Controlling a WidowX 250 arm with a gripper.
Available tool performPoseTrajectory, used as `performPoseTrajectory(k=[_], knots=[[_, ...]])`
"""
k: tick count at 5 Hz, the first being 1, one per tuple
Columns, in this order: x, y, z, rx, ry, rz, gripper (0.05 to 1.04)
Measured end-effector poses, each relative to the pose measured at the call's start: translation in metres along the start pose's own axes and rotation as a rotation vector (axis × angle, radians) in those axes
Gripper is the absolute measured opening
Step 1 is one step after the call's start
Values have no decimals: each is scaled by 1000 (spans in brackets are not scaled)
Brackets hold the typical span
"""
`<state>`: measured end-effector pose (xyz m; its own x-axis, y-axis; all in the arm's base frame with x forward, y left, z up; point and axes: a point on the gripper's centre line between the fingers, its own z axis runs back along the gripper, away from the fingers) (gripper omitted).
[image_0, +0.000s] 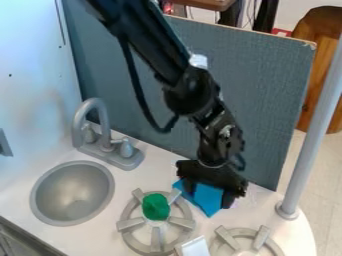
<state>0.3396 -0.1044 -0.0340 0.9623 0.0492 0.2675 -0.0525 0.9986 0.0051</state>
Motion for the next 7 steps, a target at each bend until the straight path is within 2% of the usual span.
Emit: performPoseTrajectory(k=[1, 2, 3, 4, 6, 7], knots=[[-15, -7, 15, 0, -46, -98, 1000], [-29, -11, 20, -34, -40, -262, 1000], [-39, -12, 19, -85, 28, -431, 1000], [-41, -1, 18, -118, 68, -495, 1000], [-46, 3, 14, -125, 124, -570, 1000], [-48, 6, 11, -106, 135, -580, 1000]])
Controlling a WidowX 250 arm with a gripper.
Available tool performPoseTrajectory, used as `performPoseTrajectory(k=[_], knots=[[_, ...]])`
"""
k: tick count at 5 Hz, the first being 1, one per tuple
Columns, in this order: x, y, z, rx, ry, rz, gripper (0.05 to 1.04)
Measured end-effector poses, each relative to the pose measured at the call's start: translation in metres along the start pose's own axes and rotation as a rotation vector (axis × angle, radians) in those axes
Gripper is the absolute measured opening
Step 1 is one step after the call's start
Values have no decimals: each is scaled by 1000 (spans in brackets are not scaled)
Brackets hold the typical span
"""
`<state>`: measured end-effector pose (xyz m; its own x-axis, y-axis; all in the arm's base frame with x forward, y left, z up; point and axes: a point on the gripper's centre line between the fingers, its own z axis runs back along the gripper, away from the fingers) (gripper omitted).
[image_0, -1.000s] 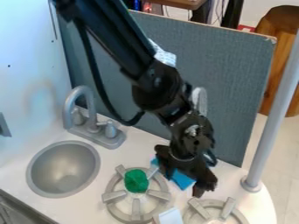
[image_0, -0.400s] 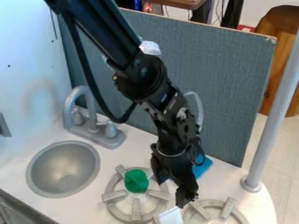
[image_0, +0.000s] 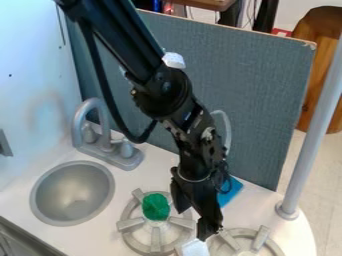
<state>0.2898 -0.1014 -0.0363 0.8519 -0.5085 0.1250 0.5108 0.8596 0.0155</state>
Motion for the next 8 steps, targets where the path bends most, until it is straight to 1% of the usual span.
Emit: performPoseTrajectory(k=[1, 2, 4, 5, 6, 7, 8], knots=[[-6, 0, -12, 27, 42, -3, 1000], [-10, -4, -21, 49, 64, -34, 1000], [-14, -5, -35, 76, 68, -45, 1000], [-20, -7, -47, 76, 91, -42, 1000], [-19, -7, -46, 75, 103, -41, 971], [-22, -8, -53, 68, 115, -72, 800], [-25, -6, -54, 62, 96, -77, 798]])
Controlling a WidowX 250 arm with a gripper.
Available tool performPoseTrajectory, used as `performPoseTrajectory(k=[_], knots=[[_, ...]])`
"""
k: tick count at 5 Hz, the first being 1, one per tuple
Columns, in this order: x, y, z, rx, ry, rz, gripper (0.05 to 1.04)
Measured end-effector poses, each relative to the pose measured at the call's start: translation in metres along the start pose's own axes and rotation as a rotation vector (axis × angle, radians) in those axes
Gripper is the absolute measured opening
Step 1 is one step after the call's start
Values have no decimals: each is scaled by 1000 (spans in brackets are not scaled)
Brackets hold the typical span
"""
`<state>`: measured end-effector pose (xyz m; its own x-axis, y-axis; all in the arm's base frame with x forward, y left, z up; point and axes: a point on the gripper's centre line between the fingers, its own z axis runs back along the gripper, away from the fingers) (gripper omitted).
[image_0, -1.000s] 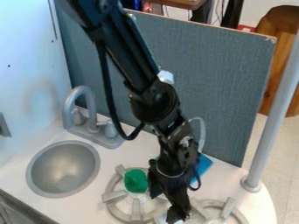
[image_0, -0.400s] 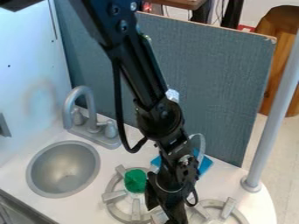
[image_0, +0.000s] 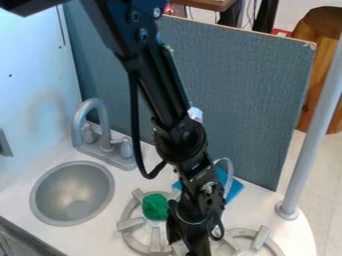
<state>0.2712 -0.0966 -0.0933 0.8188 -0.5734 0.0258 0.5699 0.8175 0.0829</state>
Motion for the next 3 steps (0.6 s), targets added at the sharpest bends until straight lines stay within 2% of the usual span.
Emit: performPoseTrajectory(k=[1, 2, 3], knots=[[-8, 5, 1, -13, 4, 8, 798], [-10, 9, 16, -42, -14, 22, 798], [11, 10, 31, -58, -68, 69, 798]])
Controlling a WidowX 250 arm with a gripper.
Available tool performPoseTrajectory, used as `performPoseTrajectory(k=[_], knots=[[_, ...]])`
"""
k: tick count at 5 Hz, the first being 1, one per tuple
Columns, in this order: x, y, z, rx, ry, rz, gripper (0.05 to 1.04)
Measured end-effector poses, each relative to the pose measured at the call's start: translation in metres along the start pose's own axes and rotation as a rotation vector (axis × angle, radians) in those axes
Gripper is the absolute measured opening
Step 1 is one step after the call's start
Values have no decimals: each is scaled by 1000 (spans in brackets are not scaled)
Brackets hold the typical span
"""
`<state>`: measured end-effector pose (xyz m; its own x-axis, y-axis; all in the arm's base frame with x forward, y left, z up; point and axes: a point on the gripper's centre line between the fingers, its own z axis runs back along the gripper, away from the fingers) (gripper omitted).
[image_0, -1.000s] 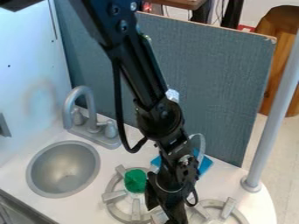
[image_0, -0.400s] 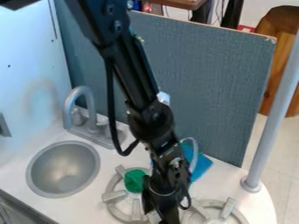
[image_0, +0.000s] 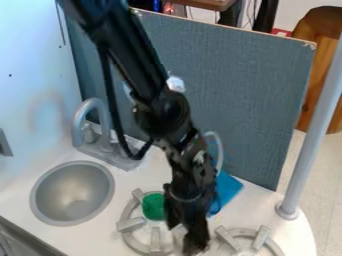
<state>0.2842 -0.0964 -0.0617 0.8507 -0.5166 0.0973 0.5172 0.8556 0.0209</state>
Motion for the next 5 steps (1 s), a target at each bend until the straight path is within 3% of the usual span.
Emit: performPoseTrajectory(k=[1, 2, 3, 5], knots=[[45, 2, 13, 5, -105, 83, 798], [54, 16, 6, 97, -49, 207, 798], [66, 34, 14, 148, -52, 272, 798], [61, 100, 19, 177, -34, 481, 798]])
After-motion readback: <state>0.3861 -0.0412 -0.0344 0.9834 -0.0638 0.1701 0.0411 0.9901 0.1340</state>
